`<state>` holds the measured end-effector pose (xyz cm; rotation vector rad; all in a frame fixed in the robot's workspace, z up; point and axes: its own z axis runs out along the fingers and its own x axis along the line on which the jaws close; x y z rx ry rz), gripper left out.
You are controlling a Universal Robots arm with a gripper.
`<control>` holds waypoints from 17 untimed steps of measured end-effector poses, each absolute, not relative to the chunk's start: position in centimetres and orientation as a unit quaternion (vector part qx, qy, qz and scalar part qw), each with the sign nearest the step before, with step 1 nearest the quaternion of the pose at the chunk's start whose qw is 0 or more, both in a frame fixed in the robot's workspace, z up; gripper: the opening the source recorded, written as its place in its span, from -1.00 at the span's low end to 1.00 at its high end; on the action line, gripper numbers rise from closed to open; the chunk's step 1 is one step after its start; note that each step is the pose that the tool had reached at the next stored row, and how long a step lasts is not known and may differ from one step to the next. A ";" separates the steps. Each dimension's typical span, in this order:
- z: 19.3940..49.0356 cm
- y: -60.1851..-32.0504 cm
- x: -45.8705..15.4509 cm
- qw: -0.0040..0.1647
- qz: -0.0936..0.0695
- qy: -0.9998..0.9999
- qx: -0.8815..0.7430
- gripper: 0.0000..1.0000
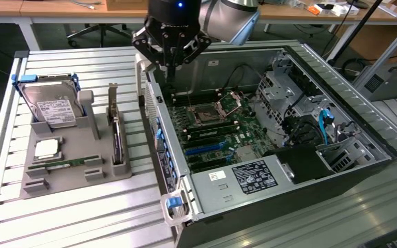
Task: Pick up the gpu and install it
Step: 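Reach for the gpu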
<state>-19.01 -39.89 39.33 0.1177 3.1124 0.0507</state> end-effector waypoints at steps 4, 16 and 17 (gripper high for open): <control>39.3 -39.9 -19.2 0.013 0.016 0.999 0.038 -0.79; 39.3 -39.9 -19.6 0.013 0.016 0.999 0.038 -0.79; 39.3 -39.9 -19.7 0.013 0.015 0.999 0.038 -0.79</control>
